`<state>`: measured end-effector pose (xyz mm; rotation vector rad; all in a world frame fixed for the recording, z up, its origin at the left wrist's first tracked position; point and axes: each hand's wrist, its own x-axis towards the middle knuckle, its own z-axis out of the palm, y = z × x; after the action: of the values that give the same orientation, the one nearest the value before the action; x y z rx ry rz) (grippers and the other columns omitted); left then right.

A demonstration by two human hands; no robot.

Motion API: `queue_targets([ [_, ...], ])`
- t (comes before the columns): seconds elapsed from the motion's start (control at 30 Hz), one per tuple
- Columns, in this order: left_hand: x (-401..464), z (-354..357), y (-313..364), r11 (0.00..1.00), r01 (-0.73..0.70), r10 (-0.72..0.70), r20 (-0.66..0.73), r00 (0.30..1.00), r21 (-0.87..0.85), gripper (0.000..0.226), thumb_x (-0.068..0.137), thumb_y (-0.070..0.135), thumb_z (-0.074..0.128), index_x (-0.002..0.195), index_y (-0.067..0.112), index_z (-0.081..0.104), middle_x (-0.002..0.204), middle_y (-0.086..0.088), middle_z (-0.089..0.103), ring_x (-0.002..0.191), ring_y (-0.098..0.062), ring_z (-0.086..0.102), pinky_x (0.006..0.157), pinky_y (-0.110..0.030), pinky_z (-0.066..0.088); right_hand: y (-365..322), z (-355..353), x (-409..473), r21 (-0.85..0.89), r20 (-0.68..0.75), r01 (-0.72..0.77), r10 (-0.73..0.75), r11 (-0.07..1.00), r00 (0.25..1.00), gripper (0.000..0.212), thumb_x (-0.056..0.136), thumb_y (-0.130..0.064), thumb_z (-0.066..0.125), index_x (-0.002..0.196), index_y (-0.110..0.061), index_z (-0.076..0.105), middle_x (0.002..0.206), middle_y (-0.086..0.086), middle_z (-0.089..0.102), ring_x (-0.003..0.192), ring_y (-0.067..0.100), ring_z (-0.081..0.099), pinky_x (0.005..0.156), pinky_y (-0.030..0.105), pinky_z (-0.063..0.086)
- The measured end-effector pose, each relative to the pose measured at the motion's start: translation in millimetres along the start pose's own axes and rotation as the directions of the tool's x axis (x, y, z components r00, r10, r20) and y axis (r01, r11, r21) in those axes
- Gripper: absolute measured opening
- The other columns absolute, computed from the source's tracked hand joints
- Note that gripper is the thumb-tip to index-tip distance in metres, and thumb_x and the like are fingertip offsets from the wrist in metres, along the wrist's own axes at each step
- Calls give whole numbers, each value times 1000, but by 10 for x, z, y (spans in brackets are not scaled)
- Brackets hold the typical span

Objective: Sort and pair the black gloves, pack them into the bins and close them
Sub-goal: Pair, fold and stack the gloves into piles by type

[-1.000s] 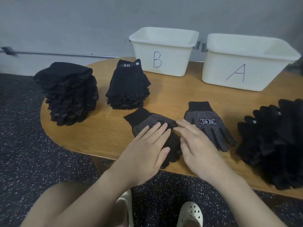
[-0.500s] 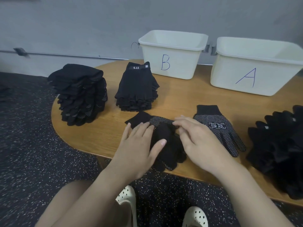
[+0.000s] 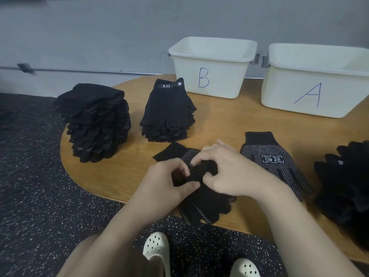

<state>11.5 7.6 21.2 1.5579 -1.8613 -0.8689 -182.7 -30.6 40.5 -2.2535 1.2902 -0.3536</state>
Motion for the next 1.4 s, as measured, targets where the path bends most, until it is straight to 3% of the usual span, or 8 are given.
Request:
queue_targets([
  [0.13,6,-67,27,935,-62,62,-13,998,-350,18,86,24,82,82,22,64,76,2,71,71,-12,65,66,-33,54,57,-256,-98,243,23,-62,59,968,998,7,85,-29,67,84,-31,74,86,-3,72,85,25,68,96,58,51],
  [0.23,45,-112,6,830,-94,42,-106,993,-549,17,80,31,83,85,20,71,78,2,71,75,-8,66,67,-21,52,48,-366,-173,442,-24,-4,16,897,1000,16,87,-39,67,88,-25,75,84,2,76,81,27,72,81,50,56],
  [0.43,73,-238,-36,595,37,28,67,997,-803,32,84,30,81,115,22,78,121,-6,76,115,-22,72,92,-28,58,-81,-264,63,722,-244,124,83,680,966,11,88,-29,70,89,-20,76,87,7,77,80,20,73,70,30,58],
  [0.57,45,-416,-27,683,-59,-40,-118,992,-728,23,95,11,71,117,15,76,110,1,79,100,-10,75,76,-17,58,-250,-119,316,856,-203,97,157,509,967,6,83,-23,79,89,-20,80,93,9,78,86,22,76,67,27,59],
  [0.83,-78,-1119,-206,881,-95,-106,-389,915,-463,10,97,21,70,102,24,78,90,12,78,84,-1,73,65,-13,53,-782,192,751,920,-165,92,164,382,973,18,97,-7,64,107,-14,78,105,12,79,93,26,77,64,27,60],
  [1.03,-33,-1962,-254,930,7,-108,-256,961,-367,21,93,31,75,115,30,73,103,8,80,96,-14,77,84,-44,63,-1327,154,1229,876,-300,186,199,445,933,12,98,-15,68,105,-19,76,99,1,80,90,19,78,62,25,58],
  [1.23,516,-2682,-303,922,138,-236,-242,941,-362,17,93,15,76,107,7,71,94,-10,80,83,-21,78,71,-32,64,-1643,16,1771,858,-284,115,275,501,918,3,96,-16,72,99,-17,73,91,5,79,78,21,78,60,24,60],
  [1.4,813,-2720,-420,879,270,-375,-220,900,-394,23,95,7,73,110,-7,63,118,-29,68,93,-33,70,57,-31,63,-1599,-45,2088,803,-239,-5,328,597,914,4,97,-15,70,100,-13,68,91,12,77,65,19,76,57,25,60],
])
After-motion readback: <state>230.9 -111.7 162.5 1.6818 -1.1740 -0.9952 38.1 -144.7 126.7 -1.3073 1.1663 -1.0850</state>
